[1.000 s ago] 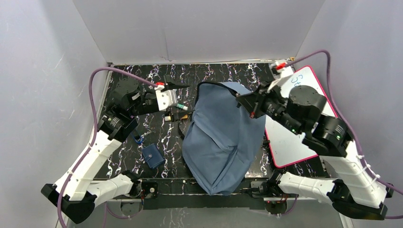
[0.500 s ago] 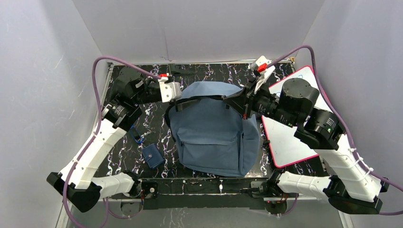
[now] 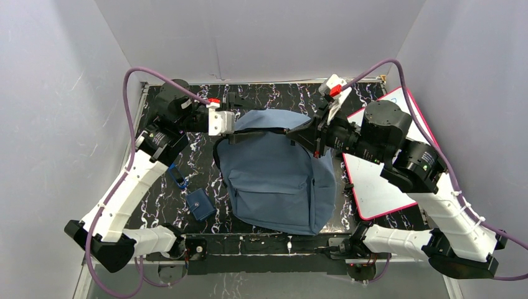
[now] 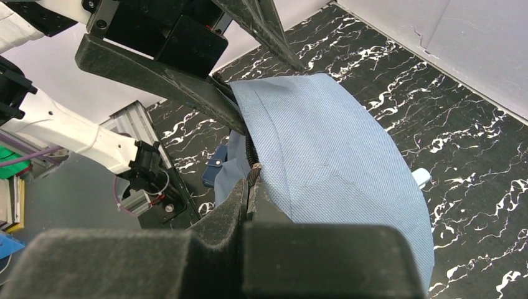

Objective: Pack the student bag
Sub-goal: Unzip the student bag at the center of the board.

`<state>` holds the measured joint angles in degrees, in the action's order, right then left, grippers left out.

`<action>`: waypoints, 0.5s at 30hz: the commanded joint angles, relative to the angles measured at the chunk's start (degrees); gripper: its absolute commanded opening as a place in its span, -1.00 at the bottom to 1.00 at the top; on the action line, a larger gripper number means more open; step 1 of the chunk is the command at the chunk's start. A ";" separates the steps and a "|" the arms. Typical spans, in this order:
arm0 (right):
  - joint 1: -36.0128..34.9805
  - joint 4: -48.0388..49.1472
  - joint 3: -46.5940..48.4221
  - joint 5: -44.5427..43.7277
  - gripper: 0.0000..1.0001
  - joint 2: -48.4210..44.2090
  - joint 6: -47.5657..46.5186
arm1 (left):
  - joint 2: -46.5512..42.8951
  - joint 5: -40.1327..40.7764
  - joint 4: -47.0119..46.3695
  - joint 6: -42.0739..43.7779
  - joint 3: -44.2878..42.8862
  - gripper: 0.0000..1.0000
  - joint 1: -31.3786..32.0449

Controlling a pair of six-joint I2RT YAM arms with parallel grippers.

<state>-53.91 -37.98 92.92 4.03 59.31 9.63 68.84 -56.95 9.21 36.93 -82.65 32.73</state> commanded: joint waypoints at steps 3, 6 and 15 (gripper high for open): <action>-0.14 8.62 0.69 1.76 -1.00 -0.94 -0.44 | 0.62 -5.19 0.13 -0.52 -1.33 -0.02 -0.04; -0.09 9.00 -0.03 1.30 -1.00 -1.44 -0.34 | 1.03 -6.12 0.11 -0.85 -1.37 -0.56 -0.04; -0.12 6.72 -6.22 -10.61 -1.00 -7.99 4.39 | 1.28 0.42 -1.31 -5.45 -3.29 -1.00 -0.04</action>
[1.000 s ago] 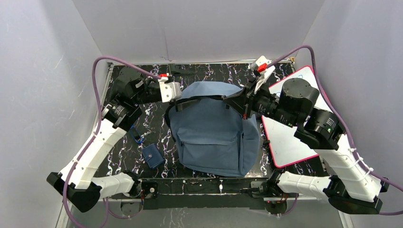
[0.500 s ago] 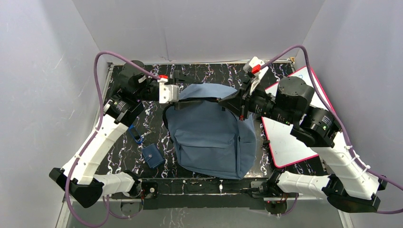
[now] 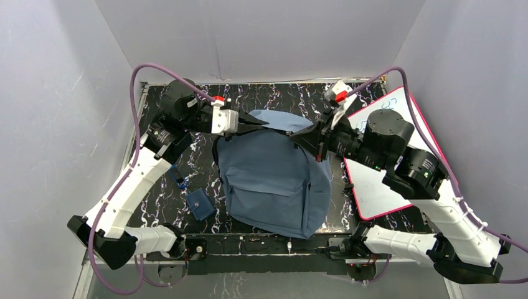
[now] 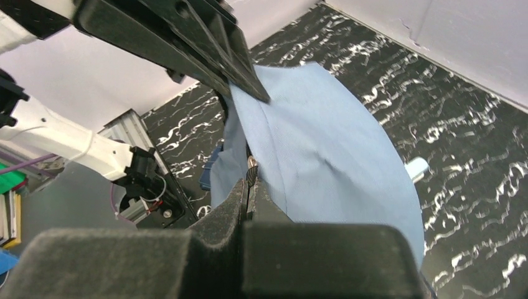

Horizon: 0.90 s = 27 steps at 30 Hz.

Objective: Pack the student bag
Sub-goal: Unzip the student bag at the center of the board.

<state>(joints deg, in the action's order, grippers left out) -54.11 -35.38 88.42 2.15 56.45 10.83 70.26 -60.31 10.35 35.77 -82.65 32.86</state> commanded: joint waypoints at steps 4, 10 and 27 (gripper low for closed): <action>0.14 1.52 -7.51 -15.90 -1.00 -10.89 8.75 | 0.27 10.17 -7.22 -12.18 -4.96 -1.00 -0.17; 0.12 -3.00 -13.74 -23.83 -1.00 -18.10 17.59 | 1.10 23.97 -13.13 -25.17 -9.53 -1.00 -0.17; 0.14 -21.69 -29.63 -42.90 -1.00 -31.61 49.66 | 3.72 28.82 -13.14 -28.94 -15.26 -1.00 -0.17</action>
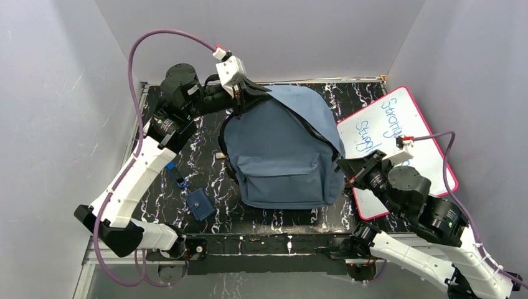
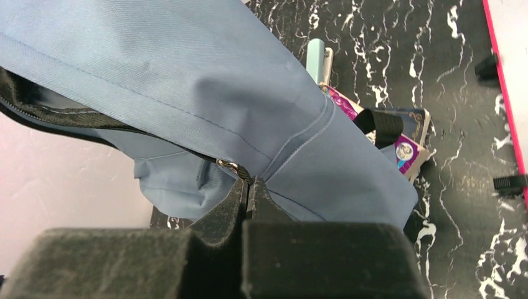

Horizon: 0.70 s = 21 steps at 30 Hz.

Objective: Pack the student bag
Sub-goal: Unzip the student bag at the center of the board.

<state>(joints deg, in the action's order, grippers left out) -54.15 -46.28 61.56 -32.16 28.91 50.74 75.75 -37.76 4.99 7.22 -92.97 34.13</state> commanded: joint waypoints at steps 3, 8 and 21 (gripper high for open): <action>0.11 -10.58 -5.95 -8.07 -1.00 -6.24 11.98 | -1.59 6.06 -8.06 -0.82 -4.90 -1.00 -1.43; 0.14 -10.32 -8.29 -4.59 -0.90 -3.94 11.30 | -1.48 6.07 -8.25 -1.16 -4.72 -1.00 -1.43; 0.16 0.71 7.06 -2.13 -0.16 0.46 -11.33 | -2.49 8.01 -7.24 -1.09 -2.72 -1.00 -1.43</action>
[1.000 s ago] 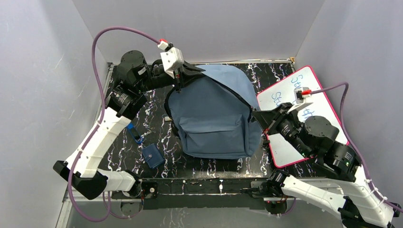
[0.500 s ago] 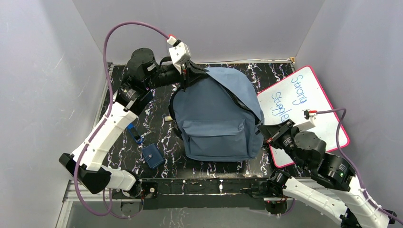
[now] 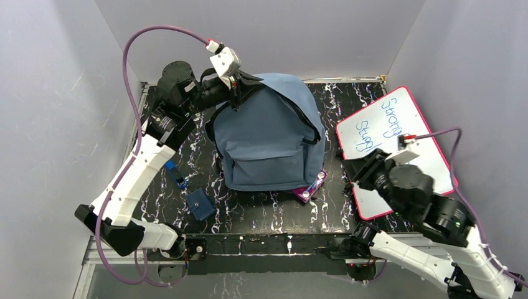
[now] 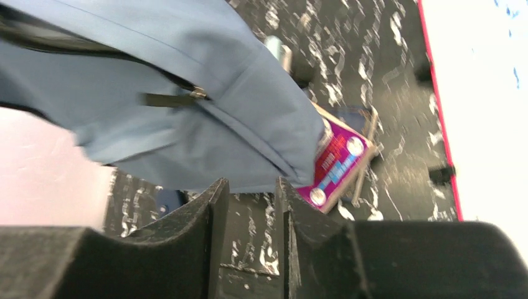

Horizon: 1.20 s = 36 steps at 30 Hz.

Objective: Pack the student bag
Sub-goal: Unzip the student bag at the center of the board, then place the student bag at the center of the board.

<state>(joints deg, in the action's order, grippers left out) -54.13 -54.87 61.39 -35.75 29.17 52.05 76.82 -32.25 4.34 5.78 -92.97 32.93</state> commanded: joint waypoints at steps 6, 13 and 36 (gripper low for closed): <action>0.11 17.39 15.09 12.77 0.00 9.17 -24.77 | -3.03 4.94 -5.37 -0.24 -4.26 -1.00 -0.23; 0.15 25.49 13.94 12.25 0.01 15.86 -28.51 | 2.11 17.51 -0.06 -3.84 -18.11 -1.00 -0.23; 0.13 31.01 2.42 10.80 0.00 16.06 -21.38 | 19.31 50.64 -21.51 29.55 -37.36 -1.00 -1.20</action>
<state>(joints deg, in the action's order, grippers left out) -54.02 -28.10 64.53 -25.21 43.88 29.78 98.28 13.50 -2.44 25.19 -127.13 32.64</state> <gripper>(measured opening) 0.501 0.035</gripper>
